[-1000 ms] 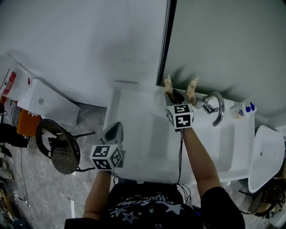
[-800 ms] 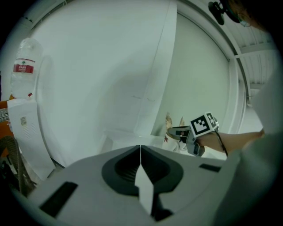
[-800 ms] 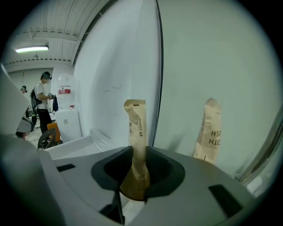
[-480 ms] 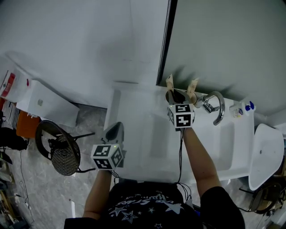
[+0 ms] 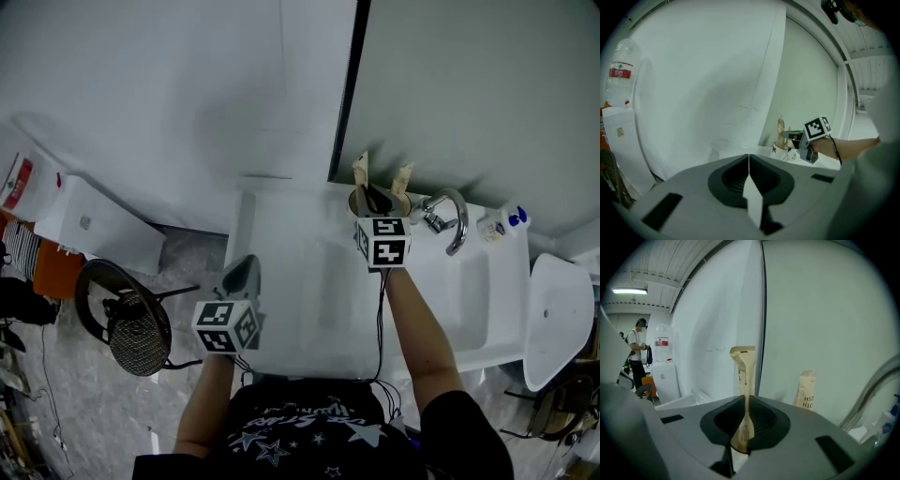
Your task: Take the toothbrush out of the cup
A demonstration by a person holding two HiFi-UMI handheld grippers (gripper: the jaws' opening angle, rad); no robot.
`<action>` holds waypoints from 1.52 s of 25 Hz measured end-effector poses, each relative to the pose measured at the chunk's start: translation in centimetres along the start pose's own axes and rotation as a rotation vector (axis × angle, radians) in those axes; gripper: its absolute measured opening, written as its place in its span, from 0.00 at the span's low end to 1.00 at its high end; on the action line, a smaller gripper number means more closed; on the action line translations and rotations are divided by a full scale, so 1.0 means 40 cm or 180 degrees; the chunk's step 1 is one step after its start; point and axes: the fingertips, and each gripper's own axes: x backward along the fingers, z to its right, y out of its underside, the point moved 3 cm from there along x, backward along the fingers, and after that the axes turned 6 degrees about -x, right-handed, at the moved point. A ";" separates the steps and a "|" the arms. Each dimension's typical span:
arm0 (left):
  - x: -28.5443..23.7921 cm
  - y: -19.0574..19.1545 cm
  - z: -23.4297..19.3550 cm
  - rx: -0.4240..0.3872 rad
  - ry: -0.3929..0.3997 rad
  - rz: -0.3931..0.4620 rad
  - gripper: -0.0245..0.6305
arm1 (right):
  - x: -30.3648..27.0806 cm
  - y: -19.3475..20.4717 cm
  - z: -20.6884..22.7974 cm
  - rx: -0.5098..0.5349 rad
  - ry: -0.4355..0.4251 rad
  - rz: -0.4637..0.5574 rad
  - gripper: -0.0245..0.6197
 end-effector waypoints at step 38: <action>0.225 0.096 -0.210 -0.0043 0.0474 -0.0048 0.07 | 0.207 0.132 -0.537 -0.1071 -0.0260 -0.0327 0.09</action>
